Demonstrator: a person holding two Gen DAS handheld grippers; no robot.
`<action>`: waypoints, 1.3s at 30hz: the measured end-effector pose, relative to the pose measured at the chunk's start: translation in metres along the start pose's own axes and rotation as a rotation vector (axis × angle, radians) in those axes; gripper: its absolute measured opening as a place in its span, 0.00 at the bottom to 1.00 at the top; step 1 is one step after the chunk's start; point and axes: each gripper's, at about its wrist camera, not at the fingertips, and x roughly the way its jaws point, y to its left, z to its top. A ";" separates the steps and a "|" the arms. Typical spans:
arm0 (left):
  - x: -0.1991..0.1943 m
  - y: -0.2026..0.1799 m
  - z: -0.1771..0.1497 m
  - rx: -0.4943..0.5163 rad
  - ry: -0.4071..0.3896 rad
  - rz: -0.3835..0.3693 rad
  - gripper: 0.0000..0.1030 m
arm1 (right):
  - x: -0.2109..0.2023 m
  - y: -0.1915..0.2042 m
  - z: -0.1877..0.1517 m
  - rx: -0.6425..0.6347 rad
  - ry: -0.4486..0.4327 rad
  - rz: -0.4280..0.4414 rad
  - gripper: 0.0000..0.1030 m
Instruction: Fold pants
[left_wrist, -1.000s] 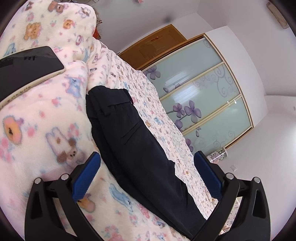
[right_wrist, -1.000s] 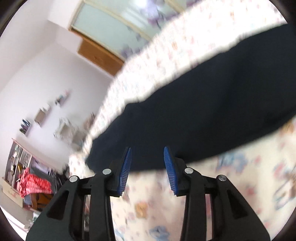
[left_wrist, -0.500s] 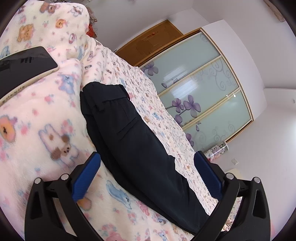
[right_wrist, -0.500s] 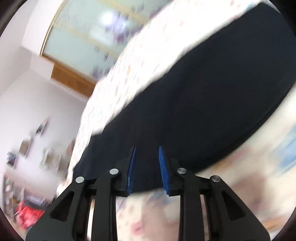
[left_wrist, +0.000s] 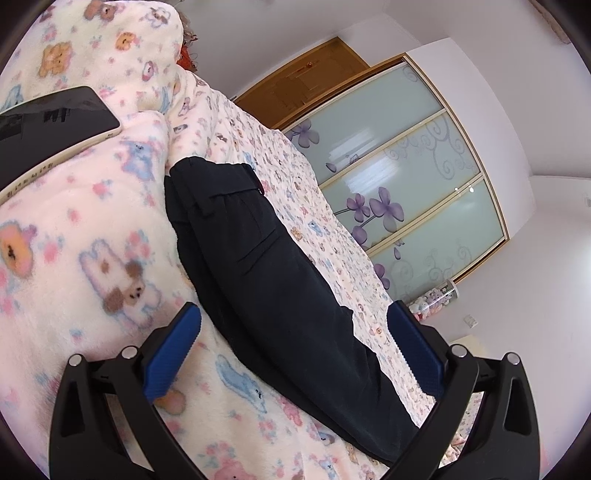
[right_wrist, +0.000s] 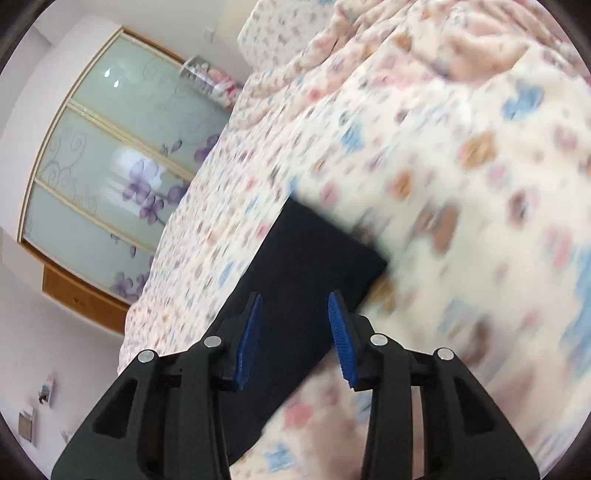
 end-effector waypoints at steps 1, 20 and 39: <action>0.001 -0.001 -0.001 0.003 0.002 0.003 0.98 | -0.001 0.000 0.004 -0.034 -0.028 0.037 0.39; 0.012 -0.004 -0.009 0.047 0.030 0.052 0.98 | 0.046 -0.022 0.005 0.026 0.144 -0.018 0.52; 0.013 0.000 -0.008 0.024 0.029 0.050 0.98 | 0.073 0.002 0.016 -0.065 0.113 -0.045 0.53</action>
